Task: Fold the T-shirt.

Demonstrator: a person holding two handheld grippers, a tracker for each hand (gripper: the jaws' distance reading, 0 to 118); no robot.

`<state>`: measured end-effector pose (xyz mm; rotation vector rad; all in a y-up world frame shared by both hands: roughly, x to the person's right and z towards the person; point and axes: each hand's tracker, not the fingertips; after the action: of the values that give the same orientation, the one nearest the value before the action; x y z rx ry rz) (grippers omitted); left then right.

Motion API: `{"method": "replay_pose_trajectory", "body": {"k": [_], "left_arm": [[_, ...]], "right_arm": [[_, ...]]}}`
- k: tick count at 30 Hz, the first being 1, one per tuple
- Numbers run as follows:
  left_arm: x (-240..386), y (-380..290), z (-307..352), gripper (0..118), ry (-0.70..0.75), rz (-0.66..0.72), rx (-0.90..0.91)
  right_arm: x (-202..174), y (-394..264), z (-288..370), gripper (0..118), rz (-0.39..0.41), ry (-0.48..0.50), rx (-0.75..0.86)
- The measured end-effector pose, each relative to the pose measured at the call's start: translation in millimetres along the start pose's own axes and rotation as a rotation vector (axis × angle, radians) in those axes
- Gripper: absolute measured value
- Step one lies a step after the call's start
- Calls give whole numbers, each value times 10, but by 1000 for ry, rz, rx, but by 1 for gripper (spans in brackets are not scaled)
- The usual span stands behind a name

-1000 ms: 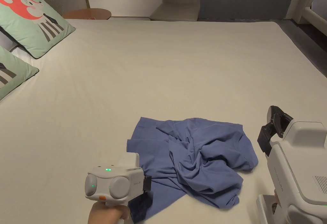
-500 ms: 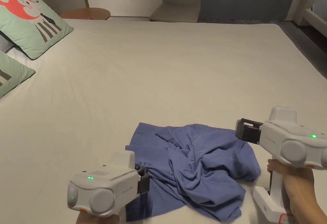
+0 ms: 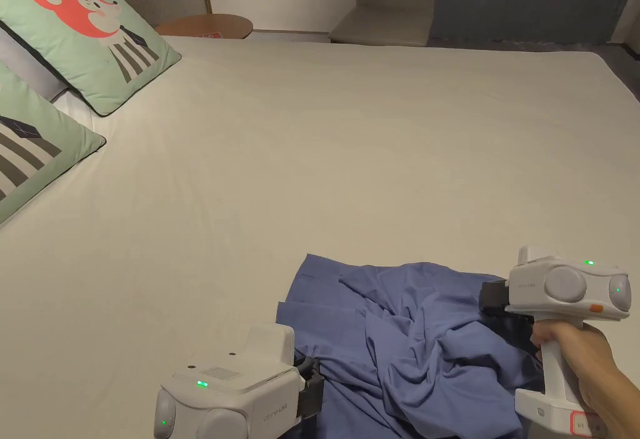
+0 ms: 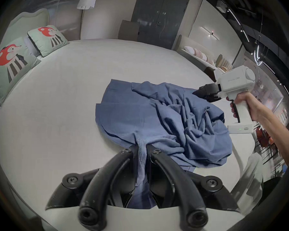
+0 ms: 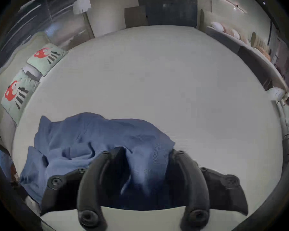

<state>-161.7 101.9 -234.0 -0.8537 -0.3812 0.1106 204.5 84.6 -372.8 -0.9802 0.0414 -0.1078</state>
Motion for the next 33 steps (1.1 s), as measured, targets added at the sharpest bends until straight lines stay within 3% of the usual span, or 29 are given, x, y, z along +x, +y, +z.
{"method": "replay_pose_trajectory", "body": {"k": [2, 5, 13, 22, 33], "left_arm": [[-12, -3, 10, 5, -6, 9, 1], [-25, 5, 19, 5, -13, 26, 4], [-106, 314, 245, 6, -36, 82, 96], [-562, 1582, 749, 5, 100, 50, 313], [-1014, 3237, 1117, 5, 262, 64, 512]], "right_arm": [[3, -20, 20, 5, 66, -31, 38], [39, -37, 137, 5, 52, -11, 57], [68, 251, 1139, 5, 125, -25, 343], [205, 953, 2148, 5, 156, -137, 628], [481, 2010, 2342, 5, 61, -215, 779]]}}
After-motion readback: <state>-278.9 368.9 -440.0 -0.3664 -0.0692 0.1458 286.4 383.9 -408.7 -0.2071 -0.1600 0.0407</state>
